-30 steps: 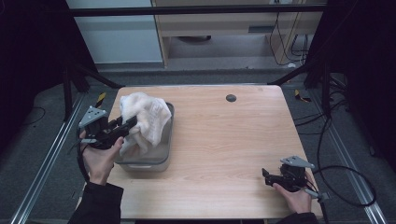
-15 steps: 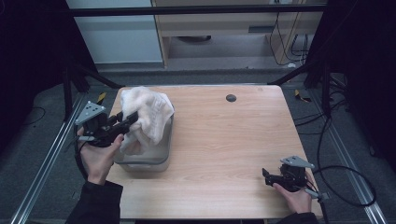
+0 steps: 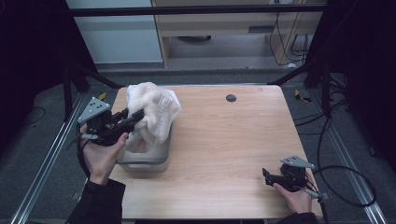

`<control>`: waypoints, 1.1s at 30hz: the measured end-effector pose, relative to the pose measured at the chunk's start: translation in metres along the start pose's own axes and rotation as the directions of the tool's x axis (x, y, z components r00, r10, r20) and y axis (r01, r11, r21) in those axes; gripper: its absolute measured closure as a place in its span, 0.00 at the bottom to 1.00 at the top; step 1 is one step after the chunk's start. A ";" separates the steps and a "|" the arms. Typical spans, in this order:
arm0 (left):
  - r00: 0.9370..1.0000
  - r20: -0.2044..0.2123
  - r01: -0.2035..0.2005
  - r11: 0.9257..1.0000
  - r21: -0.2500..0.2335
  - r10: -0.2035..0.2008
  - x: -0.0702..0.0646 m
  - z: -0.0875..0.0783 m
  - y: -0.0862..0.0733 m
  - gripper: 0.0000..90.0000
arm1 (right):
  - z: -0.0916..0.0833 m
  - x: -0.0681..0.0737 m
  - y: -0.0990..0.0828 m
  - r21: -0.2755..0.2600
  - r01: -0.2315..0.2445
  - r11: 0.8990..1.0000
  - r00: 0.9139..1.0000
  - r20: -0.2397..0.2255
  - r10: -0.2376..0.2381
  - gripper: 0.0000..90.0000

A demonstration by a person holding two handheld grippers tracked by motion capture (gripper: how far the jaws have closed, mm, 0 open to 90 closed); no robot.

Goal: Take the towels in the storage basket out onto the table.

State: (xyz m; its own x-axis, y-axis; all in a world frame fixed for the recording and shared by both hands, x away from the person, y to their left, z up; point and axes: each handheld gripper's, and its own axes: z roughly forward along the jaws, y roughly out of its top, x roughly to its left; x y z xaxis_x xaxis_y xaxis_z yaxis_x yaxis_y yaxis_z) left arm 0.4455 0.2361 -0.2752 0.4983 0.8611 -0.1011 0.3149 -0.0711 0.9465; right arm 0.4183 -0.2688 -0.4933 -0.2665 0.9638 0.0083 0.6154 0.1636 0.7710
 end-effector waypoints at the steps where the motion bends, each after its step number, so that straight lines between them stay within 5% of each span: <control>1: 1.000 0.003 -0.004 1.000 0.000 0.004 -0.002 0.000 0.001 0.70 | 0.000 0.000 0.000 -0.001 0.000 1.000 1.000 0.000 0.000 0.08; 15: 0.997 0.060 -0.052 0.999 -0.010 0.053 -0.029 0.005 0.013 0.70 | 0.000 -0.001 0.000 -0.005 0.007 1.000 1.000 0.002 -0.007 0.08; 33: 0.985 0.135 -0.109 0.994 0.006 0.107 -0.066 0.025 0.017 0.70 | -0.001 -0.001 0.000 -0.005 0.005 1.000 1.000 -0.001 -0.005 0.08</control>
State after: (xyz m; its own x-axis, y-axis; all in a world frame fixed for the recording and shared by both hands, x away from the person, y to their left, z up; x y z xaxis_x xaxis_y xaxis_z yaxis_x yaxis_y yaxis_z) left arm 0.4379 0.1656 -0.2595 0.6334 0.7728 -0.0395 0.2636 -0.1675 0.9500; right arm 0.4178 -0.2698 -0.4923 -0.2700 0.9628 0.0049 0.6104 0.1672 0.7743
